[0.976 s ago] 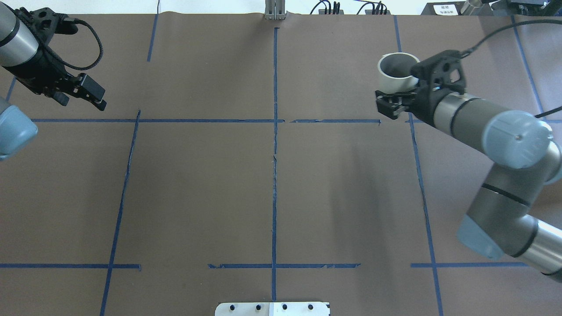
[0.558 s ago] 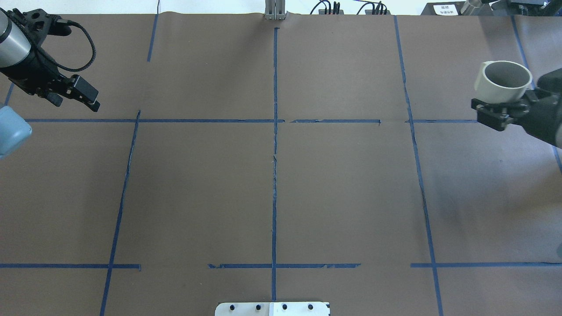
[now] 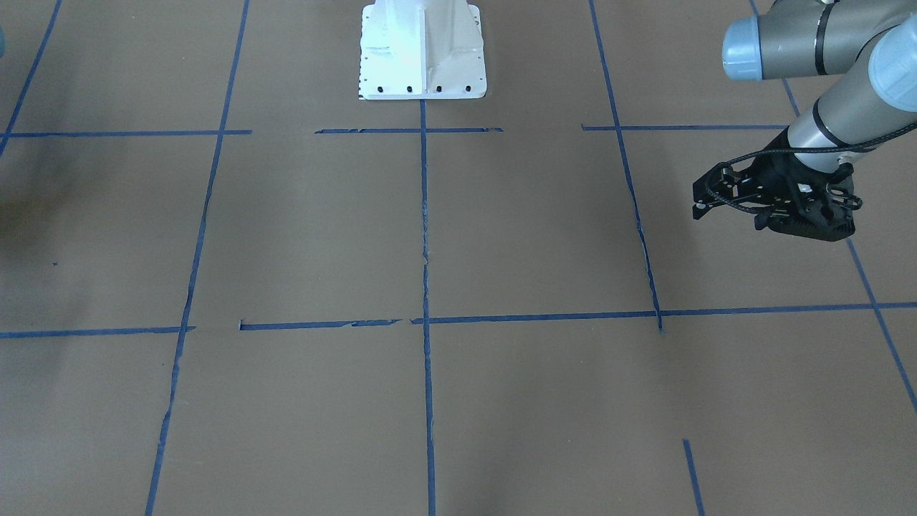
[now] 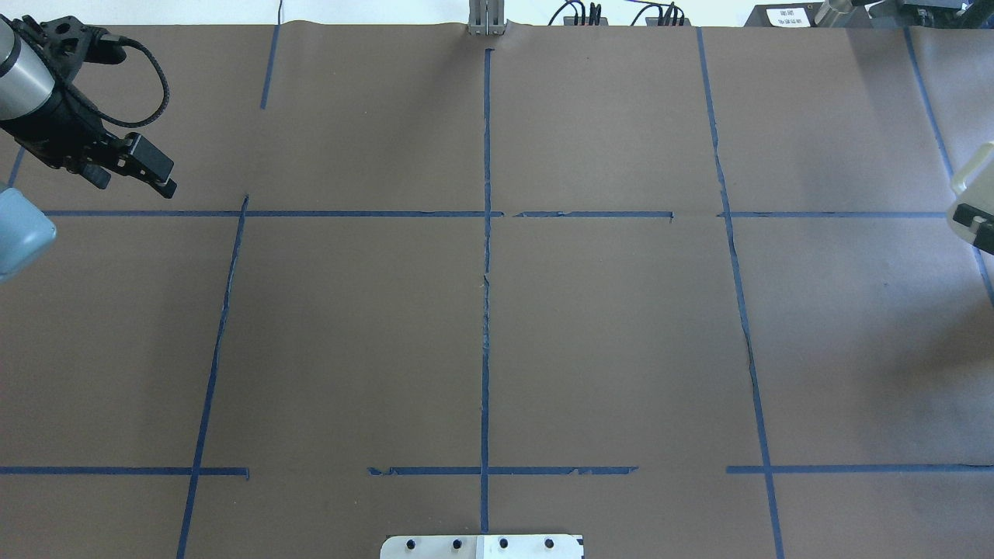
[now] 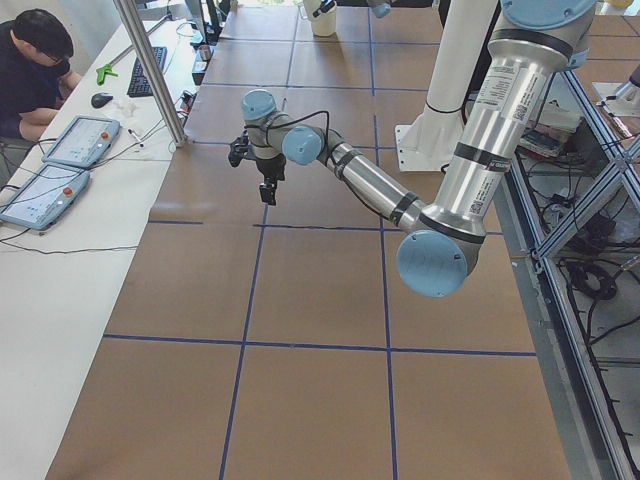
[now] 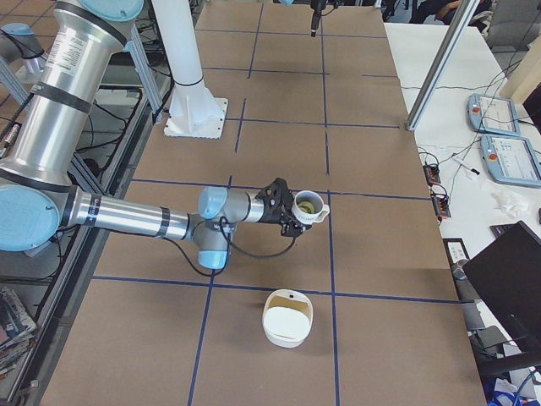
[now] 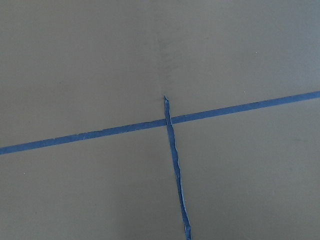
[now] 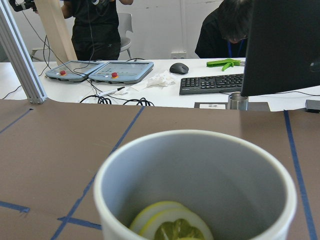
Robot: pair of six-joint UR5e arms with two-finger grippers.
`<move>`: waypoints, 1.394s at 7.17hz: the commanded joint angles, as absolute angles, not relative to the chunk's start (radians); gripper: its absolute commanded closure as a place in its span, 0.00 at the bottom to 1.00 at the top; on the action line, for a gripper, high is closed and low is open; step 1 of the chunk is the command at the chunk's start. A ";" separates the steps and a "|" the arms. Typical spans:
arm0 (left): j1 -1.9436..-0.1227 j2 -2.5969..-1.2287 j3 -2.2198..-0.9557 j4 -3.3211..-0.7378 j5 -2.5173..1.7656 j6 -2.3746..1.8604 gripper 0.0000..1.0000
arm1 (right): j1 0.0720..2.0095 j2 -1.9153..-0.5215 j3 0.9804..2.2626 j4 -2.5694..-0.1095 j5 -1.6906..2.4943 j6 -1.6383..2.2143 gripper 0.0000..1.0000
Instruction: Left arm hands cup to right arm to dump lemon
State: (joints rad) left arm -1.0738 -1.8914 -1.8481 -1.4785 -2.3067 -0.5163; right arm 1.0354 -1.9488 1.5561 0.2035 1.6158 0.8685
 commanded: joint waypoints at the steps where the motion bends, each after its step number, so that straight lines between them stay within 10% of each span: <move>1: -1.074 -1.890 -1.862 -1.479 -2.307 -0.523 0.00 | 1.083 -1.945 1.404 0.412 1.620 1.092 1.00; 10: -1.074 -1.882 -1.894 -1.477 -2.307 -0.526 0.00 | 1.181 -1.835 1.152 0.796 1.606 2.118 1.00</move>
State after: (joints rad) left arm -1.0749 -1.8849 -1.8871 -1.4772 -2.3071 -0.5250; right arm 1.1632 -1.8401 1.2005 0.7490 1.6074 2.0480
